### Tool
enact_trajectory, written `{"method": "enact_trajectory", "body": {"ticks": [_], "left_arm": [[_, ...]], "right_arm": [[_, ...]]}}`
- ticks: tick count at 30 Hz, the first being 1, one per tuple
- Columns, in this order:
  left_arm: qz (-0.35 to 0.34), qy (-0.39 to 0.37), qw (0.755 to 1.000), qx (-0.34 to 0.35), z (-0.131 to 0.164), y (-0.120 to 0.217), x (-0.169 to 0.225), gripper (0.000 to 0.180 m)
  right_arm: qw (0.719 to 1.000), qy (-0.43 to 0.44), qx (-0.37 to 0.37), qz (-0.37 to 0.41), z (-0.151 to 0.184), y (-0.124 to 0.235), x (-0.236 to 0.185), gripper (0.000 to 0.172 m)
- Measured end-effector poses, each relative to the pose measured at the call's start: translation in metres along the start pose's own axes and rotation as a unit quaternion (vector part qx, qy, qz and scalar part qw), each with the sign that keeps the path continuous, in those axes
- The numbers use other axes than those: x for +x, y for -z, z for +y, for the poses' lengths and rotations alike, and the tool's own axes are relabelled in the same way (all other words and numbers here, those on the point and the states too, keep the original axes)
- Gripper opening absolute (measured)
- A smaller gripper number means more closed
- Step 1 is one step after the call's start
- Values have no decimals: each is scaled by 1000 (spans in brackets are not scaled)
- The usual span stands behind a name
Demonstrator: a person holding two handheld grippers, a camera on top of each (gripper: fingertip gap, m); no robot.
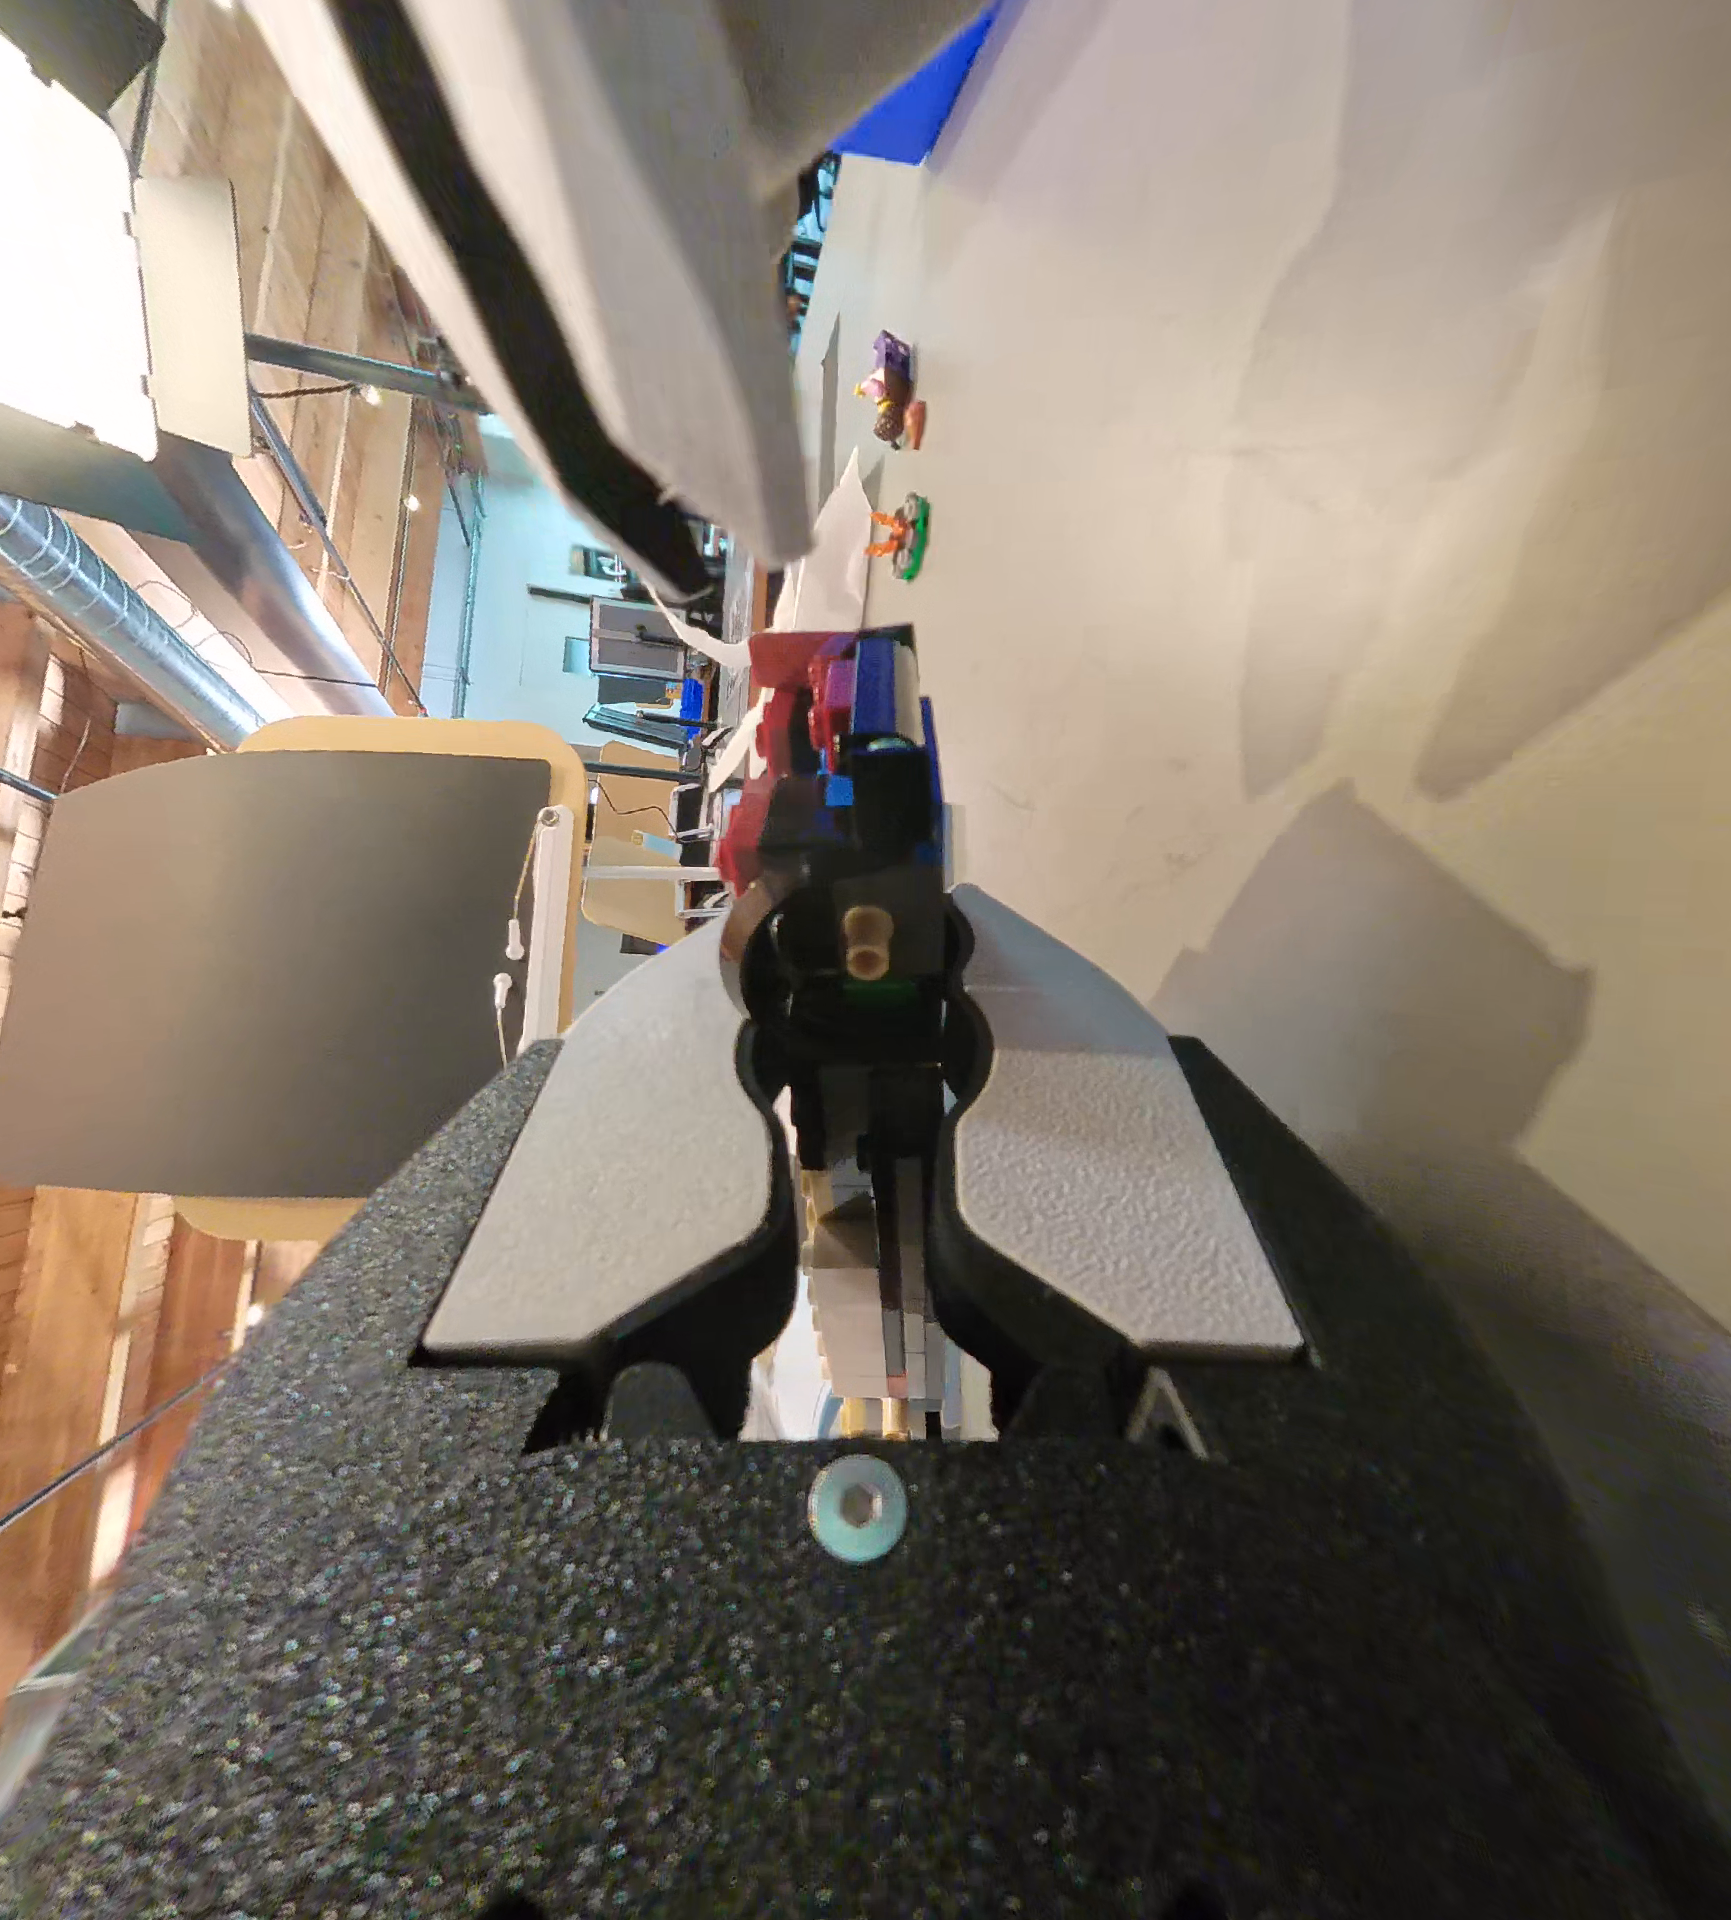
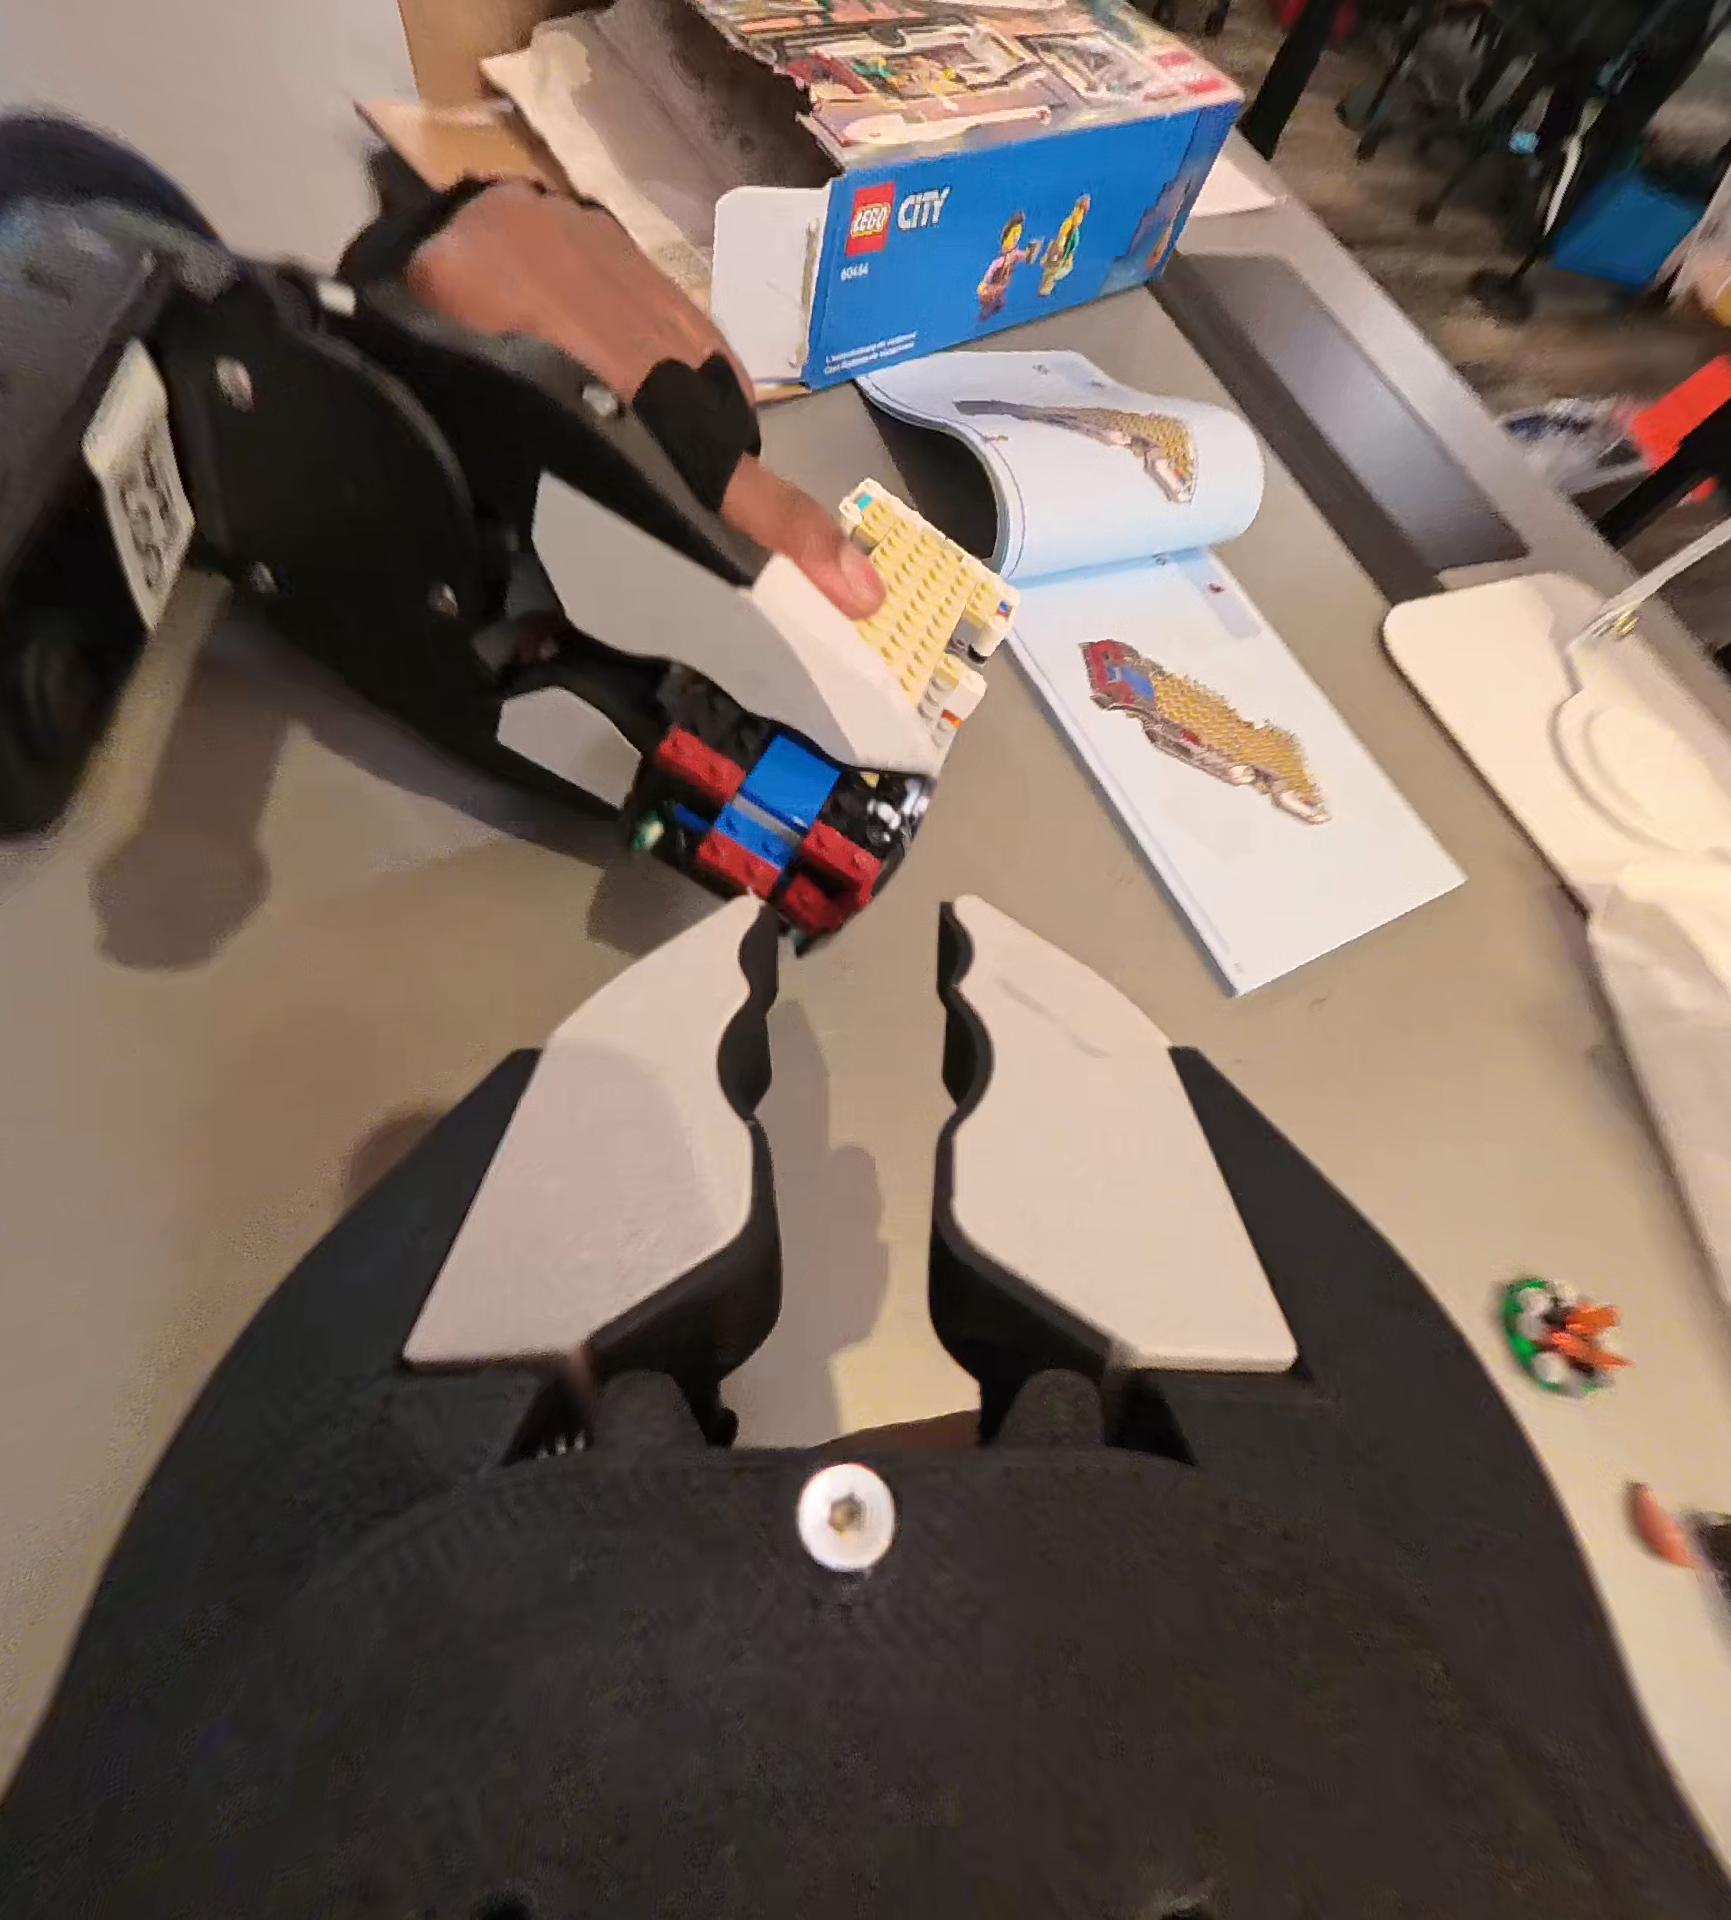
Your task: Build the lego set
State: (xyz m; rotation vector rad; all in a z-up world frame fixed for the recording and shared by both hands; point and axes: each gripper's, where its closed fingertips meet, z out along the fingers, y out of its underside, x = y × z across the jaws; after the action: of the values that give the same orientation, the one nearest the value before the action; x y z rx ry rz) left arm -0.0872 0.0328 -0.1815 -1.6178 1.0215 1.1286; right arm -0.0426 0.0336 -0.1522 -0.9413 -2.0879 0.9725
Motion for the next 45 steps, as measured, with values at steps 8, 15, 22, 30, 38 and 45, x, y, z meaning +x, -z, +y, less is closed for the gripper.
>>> {"method": "enact_trajectory", "body": {"ticks": [8,15,22,30,38,45], "left_arm": [[-6,59,998,27,-2,4,-9,26],[1,74,996,52,-9,6,-9,26],[11,84,994,65,-13,7,-7,26],[17,87,994,65,-12,8,-6,26],[39,86,992,83,-17,10,0,26],[40,90,991,90,-19,12,-2,26]], "right_arm": [[980,173,76,58,-9,0,-2,38],[964,240,83,74,-10,-5,-6,41],[956,268,97,66,-14,-6,-14,31],[949,290,99,69,-15,-8,-16,27],[929,350,104,59,-14,-7,-24,27],[919,375,105,59,-16,-5,-26,26]]}}
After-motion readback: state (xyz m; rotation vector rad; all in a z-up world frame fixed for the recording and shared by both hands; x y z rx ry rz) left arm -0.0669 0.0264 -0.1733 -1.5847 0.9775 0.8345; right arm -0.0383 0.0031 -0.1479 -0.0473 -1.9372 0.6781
